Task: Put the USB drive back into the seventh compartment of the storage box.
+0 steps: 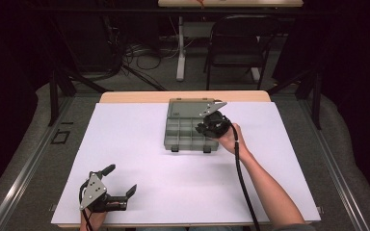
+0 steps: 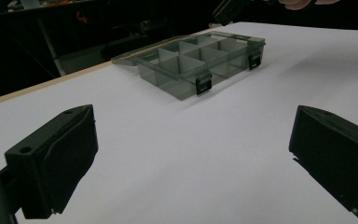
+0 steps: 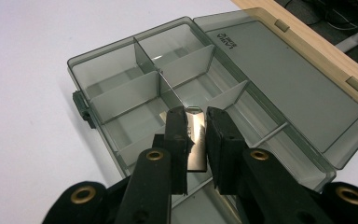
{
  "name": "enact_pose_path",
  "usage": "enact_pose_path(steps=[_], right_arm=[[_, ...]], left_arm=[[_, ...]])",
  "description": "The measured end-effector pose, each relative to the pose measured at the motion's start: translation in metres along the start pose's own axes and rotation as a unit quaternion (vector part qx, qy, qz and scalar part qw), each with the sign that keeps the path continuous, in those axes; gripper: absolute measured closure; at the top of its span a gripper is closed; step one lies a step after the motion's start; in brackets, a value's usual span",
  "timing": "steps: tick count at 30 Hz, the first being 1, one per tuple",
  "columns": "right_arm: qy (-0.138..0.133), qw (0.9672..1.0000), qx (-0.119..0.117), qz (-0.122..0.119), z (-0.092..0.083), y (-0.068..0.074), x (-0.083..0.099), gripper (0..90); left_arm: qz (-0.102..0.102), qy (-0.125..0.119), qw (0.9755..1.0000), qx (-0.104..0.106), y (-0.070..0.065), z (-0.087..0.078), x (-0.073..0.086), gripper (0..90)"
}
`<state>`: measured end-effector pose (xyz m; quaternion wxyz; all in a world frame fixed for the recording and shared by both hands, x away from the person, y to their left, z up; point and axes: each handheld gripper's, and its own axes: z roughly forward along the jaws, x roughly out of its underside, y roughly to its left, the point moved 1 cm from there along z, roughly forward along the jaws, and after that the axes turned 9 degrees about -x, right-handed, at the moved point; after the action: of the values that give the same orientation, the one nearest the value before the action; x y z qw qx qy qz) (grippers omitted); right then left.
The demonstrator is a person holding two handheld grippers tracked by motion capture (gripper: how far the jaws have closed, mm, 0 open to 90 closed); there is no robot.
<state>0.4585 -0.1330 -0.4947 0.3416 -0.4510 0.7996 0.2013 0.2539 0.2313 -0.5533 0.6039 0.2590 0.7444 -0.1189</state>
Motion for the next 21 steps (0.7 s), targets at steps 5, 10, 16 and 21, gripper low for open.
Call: enact_pose_path(steps=[5,10,16,21], right_arm=[[0.009,0.9999,-0.004,-0.001,0.004,-0.001,0.001,79.3],[0.015,0.9999,-0.007,-0.003,0.006,0.001,0.0,79.3],[0.027,0.9996,-0.007,-0.001,0.012,0.003,0.0,79.3],[0.035,0.9993,-0.009,-0.006,0.015,0.004,-0.001,79.2]], left_arm=[[0.0,0.0,1.0,0.0,-0.001,0.0,0.0,1.1],[0.0,-0.002,1.0,0.0,0.0,0.0,0.0,1.1],[0.002,-0.003,1.0,0.0,-0.001,-0.001,-0.001,1.1],[0.0,-0.004,1.0,0.0,0.0,0.0,-0.001,1.2]])
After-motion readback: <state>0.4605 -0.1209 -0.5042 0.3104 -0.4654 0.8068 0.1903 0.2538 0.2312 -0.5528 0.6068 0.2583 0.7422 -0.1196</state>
